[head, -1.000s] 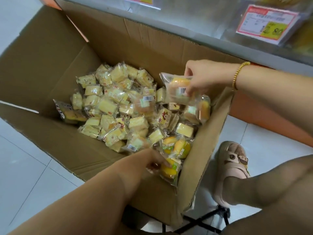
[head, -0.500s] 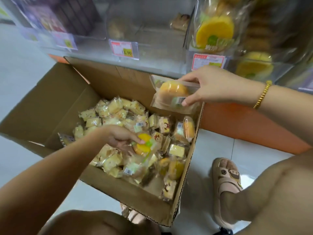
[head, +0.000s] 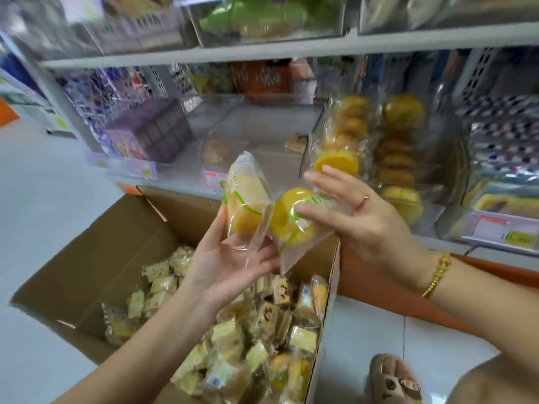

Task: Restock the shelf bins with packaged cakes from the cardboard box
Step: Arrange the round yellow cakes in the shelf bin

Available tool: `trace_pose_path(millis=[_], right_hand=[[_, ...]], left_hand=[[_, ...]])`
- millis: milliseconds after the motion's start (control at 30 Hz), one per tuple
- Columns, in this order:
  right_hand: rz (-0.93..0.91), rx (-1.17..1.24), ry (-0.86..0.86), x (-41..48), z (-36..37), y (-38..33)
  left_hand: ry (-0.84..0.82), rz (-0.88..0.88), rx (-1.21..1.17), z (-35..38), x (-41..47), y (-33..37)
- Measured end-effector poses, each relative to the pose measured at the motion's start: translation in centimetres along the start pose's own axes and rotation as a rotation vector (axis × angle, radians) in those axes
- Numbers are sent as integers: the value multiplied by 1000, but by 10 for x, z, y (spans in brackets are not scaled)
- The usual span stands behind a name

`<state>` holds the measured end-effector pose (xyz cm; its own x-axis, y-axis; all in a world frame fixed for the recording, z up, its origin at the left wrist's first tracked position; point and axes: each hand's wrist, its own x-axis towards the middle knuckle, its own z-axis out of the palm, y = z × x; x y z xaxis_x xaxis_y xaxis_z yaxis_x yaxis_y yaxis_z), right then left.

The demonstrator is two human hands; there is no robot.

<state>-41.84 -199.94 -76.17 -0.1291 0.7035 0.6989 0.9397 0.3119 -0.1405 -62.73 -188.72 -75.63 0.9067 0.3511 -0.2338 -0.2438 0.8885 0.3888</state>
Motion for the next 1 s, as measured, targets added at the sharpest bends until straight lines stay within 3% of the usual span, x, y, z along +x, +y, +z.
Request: trace_pose_path(millis=[133,233,367,467,567,767,867,1000], right_hand=[[170,229,-70,0,-14,1],[498,616,-236,8,-32,-5],[814,872,-87,16,-44,0],[1050,1019,-194,17,-54,14],[1112,1093,-337,16,-69,25],[1184,1042,-336,13,-90,47],[1232,1003,-178,8,-110,70],[1305,612,298,8,-120,122]], left_hand=[[4,61,67,13,9,2],[59,91,109,21,17,2],[83,122,219,30,27,1],[89,157,318,40,39,3],[69,130,420,52,53,6],[-113,109,801,86,80,3],[-142,80,838,94,99,5],[23,154,686,101,125,11]])
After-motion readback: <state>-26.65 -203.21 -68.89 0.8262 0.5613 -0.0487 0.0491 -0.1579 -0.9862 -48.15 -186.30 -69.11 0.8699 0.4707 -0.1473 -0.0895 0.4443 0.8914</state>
